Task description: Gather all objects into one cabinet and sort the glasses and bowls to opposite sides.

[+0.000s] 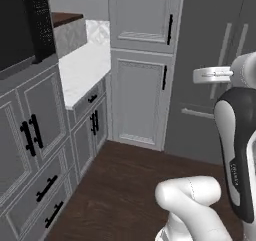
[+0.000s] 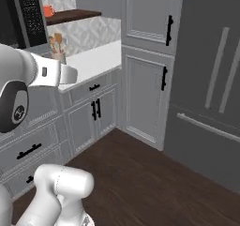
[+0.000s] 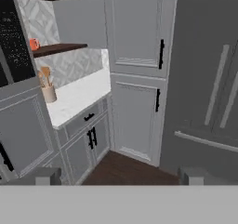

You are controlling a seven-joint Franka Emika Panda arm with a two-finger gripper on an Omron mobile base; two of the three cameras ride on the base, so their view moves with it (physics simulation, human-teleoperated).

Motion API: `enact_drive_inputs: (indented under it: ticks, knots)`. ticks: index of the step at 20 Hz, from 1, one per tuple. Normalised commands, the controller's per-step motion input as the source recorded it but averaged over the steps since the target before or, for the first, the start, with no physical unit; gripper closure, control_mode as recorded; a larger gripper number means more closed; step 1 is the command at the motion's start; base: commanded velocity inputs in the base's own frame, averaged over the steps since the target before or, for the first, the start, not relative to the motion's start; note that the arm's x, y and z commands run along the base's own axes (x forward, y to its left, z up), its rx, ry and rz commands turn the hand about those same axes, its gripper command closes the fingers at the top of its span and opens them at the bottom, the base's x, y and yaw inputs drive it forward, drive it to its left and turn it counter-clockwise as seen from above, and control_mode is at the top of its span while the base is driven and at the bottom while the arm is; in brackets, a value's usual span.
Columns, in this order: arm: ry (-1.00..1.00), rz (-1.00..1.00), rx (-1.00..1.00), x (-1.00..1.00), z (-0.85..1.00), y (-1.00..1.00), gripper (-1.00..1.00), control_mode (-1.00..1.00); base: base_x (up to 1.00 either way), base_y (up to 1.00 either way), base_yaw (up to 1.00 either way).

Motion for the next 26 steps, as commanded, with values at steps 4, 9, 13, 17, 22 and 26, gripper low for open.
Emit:
enact_drive_inputs:
  ticks: [4,9,13,17,22,26]
  knots:
    - [0.0,0.0,0.0,0.0,0.0,0.0,-1.0,1.0,-0.03,-0.08,0.73]
    - [0.0,0.0,0.0,0.0,0.0,0.0,-1.0,1.0,-0.13,0.06,0.75]
    - [0.0,0.0,0.0,0.0,0.0,0.0,-1.0,1.0,0.0,0.38,0.61]
    - [0.0,0.0,0.0,0.0,0.0,0.0,-1.0,1.0,0.0,0.31,0.3]
    - [0.0,0.0,0.0,0.0,0.0,0.0,-1.0,1.0,0.0,0.14,0.46]
    - [0.0,0.0,0.0,0.0,0.0,0.0,-1.0,1.0,0.01,-0.45,0.27]
